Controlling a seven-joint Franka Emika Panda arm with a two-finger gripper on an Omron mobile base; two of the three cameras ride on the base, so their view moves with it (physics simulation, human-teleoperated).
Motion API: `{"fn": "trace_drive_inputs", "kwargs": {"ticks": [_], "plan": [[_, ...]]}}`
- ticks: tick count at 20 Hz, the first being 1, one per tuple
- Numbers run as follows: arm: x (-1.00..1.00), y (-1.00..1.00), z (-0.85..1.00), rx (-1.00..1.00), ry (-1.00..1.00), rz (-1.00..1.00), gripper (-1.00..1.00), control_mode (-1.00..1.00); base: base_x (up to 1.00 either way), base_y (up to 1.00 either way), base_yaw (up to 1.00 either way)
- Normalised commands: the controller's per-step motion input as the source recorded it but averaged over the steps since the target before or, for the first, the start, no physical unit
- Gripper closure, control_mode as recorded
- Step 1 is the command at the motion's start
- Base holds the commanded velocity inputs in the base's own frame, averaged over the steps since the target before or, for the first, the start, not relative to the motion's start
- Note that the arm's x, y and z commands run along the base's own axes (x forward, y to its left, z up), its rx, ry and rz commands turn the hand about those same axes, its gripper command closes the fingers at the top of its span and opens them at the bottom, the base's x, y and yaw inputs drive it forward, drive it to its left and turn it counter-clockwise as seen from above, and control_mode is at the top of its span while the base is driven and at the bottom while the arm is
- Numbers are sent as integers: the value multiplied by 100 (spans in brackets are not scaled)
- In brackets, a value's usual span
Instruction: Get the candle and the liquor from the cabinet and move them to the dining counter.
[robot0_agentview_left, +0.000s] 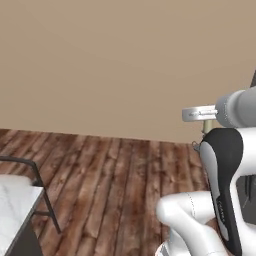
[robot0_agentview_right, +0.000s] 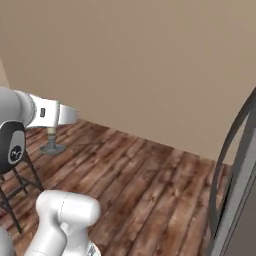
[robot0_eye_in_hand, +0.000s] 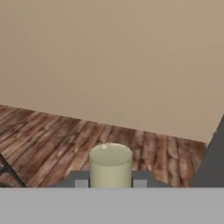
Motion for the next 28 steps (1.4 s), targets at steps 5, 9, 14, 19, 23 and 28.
{"fn": "trace_drive_inputs", "kwargs": {"ticks": [5,9,14,19,23,28], "plan": [[0,0,0,0,0,0,100,100,100,-89,23],[0,0,0,0,0,0,100,100,100,-87,28],[0,0,0,0,0,0,100,100,100,-58,35],[0,0,0,0,0,0,100,100,100,-34,58],[0,0,0,0,0,0,100,100,71,-25,78],[0,0,0,0,0,0,100,100,37,-6,93]]}}
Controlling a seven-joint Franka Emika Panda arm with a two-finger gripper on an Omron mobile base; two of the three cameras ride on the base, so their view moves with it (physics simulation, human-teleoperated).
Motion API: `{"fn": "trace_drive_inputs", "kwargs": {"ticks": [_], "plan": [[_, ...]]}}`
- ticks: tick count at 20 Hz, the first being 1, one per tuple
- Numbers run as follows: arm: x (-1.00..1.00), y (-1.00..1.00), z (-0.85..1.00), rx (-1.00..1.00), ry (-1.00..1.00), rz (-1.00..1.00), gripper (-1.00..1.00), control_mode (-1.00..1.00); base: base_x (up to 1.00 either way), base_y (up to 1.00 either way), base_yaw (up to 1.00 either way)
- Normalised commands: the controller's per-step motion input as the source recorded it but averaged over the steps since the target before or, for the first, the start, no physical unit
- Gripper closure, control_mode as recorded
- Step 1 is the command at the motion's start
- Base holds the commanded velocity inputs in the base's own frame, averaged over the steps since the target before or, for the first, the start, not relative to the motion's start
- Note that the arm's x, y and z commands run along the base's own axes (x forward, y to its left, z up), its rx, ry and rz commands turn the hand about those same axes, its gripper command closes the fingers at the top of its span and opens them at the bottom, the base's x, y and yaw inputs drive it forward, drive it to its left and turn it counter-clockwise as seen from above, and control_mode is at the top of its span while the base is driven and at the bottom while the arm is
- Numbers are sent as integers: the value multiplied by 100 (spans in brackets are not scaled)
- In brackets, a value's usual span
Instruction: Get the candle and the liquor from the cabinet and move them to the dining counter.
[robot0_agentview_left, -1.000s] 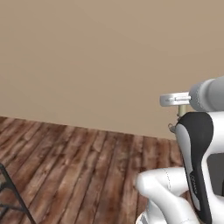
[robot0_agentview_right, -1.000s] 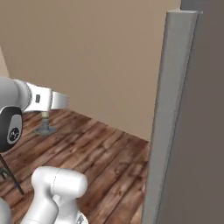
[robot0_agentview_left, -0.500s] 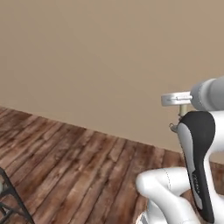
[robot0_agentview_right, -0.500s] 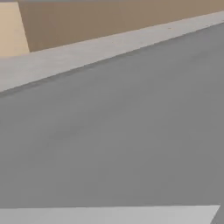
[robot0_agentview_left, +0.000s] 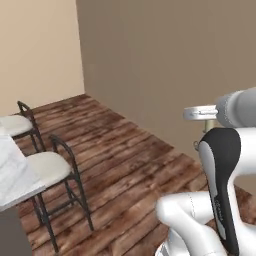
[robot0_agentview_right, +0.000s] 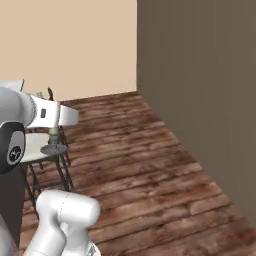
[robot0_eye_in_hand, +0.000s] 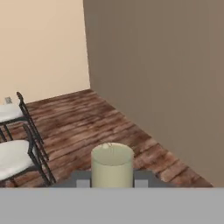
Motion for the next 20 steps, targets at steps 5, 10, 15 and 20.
{"fn": "trace_drive_inputs", "kwargs": {"ticks": [5,10,15,20], "plan": [[0,0,0,0,0,0,100,100,29,-8,93],[0,0,0,0,0,0,100,100,25,-20,87],[0,0,0,0,0,0,100,100,21,-54,74],[0,0,0,0,0,0,100,100,12,-90,60]]}}
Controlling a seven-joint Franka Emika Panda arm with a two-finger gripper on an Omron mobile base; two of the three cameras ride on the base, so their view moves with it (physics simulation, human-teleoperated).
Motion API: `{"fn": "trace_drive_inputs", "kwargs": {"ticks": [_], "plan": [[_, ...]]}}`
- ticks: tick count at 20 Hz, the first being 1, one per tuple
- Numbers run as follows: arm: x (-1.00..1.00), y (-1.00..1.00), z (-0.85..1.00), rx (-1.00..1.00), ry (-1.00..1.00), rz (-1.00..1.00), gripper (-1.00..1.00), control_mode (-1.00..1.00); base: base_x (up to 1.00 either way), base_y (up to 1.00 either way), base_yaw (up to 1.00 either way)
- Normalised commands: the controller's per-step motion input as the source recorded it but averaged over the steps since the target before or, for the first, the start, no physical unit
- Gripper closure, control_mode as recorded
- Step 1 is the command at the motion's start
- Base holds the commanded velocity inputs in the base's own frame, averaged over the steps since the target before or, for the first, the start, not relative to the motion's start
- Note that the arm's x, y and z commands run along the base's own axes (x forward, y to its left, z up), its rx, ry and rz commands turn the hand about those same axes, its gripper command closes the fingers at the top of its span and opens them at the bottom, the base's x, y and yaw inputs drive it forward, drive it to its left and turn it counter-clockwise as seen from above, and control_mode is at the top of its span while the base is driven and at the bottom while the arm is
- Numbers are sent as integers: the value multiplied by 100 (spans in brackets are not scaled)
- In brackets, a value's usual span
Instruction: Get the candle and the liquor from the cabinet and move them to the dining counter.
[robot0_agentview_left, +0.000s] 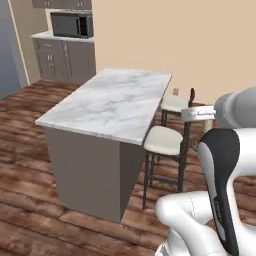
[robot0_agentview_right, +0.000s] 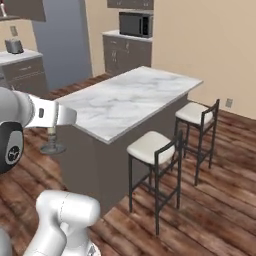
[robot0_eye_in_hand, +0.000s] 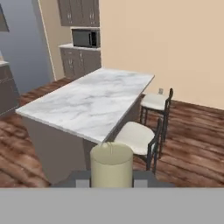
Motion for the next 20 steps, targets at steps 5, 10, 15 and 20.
{"fn": "trace_drive_inputs", "kwargs": {"ticks": [5,10,15,20], "plan": [[0,0,0,0,0,0,100,100,7,-100,51],[0,0,0,0,0,0,100,100,0,-100,48],[0,0,0,0,0,0,100,100,14,-100,52],[0,0,0,0,0,0,100,100,33,-96,54]]}}
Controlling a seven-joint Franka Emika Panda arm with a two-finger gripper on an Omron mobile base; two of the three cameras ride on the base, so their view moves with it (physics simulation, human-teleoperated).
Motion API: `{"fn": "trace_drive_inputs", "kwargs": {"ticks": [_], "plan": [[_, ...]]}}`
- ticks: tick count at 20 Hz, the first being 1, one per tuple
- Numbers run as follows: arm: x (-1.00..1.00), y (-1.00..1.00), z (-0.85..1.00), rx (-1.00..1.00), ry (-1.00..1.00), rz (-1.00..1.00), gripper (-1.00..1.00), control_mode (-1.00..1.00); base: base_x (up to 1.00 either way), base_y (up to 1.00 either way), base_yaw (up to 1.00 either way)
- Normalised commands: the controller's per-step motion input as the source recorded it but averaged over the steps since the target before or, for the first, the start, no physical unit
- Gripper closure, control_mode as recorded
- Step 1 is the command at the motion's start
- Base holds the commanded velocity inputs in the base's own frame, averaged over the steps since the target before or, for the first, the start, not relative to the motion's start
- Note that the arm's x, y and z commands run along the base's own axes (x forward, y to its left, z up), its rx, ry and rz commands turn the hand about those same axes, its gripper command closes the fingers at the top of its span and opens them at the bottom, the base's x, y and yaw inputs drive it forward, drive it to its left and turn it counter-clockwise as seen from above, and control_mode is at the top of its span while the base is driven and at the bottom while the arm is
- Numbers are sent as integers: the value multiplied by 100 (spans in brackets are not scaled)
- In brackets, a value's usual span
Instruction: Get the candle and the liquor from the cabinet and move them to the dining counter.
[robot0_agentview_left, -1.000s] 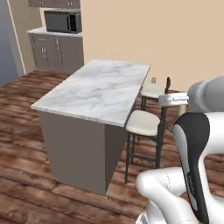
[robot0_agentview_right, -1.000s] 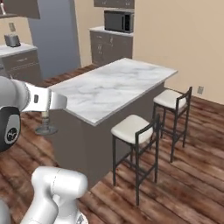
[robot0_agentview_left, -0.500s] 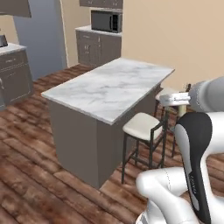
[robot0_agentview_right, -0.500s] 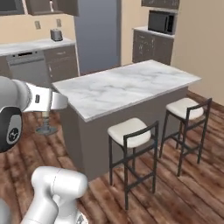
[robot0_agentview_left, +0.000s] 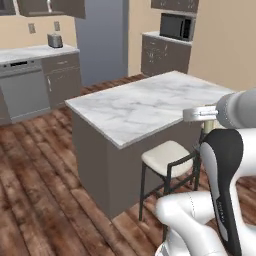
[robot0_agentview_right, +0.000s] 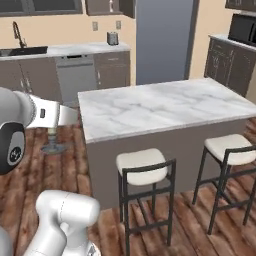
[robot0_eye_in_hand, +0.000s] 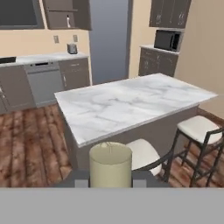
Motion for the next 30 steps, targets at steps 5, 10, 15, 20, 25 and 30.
{"fn": "trace_drive_inputs", "kwargs": {"ticks": [5,10,15,20,25,30], "plan": [[0,0,0,0,0,0,100,100,25,-97,52],[0,0,0,0,0,0,100,100,34,-71,43],[0,0,0,0,0,0,100,100,47,-31,21],[0,0,0,0,0,0,100,100,59,-31,20],[0,0,0,0,0,0,100,100,36,-30,24],[0,0,0,0,0,0,100,100,26,-13,20]]}}
